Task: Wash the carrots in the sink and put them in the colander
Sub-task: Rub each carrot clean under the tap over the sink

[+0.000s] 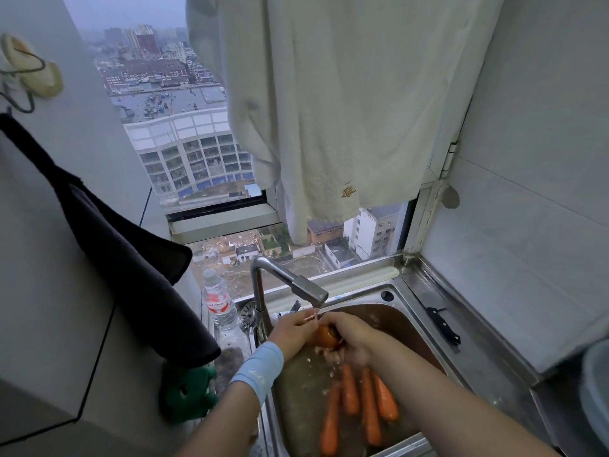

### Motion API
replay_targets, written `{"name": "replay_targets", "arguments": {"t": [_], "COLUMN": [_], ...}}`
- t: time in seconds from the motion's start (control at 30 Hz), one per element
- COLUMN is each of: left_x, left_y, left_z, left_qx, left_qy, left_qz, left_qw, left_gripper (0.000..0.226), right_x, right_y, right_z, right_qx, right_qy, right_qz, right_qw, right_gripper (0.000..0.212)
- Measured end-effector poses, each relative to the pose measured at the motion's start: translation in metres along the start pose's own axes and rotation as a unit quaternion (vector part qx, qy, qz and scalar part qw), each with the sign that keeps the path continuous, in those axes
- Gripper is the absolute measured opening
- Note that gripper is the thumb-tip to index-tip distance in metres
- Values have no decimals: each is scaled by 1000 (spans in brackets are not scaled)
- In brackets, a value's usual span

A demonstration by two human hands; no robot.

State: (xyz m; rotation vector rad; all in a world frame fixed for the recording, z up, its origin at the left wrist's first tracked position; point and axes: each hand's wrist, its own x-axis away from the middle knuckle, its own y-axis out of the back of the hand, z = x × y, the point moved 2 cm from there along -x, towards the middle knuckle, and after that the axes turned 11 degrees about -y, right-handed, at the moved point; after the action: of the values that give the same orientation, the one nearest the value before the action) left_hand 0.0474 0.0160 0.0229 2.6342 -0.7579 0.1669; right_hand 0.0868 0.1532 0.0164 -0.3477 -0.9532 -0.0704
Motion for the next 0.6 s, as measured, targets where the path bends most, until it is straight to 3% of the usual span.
{"name": "replay_targets", "arguments": {"t": [0.1, 0.2, 0.3, 0.47, 0.6], "left_x": [4, 0, -3, 1, 1], "left_y": [-4, -4, 0, -1, -12], "left_z": [-6, 5, 13, 18, 15], "left_qx": [141, 91, 44, 235, 367], "left_qy": [22, 2, -38, 4, 62], "left_qz": [49, 53, -6, -87, -109], "left_qw": [989, 994, 998, 968, 922], "left_gripper": [18, 39, 39, 31, 30], "right_x": [1, -2, -3, 3, 1], "right_y": [-2, -7, -13, -18, -12], "right_z": [4, 6, 6, 7, -5], "right_qx": [40, 38, 91, 208, 337], "right_qy": [50, 87, 133, 212, 196], "right_qz": [-51, -74, -55, -102, -146], "right_qw": [997, 993, 985, 949, 909], "right_gripper": [26, 36, 29, 25, 35]}}
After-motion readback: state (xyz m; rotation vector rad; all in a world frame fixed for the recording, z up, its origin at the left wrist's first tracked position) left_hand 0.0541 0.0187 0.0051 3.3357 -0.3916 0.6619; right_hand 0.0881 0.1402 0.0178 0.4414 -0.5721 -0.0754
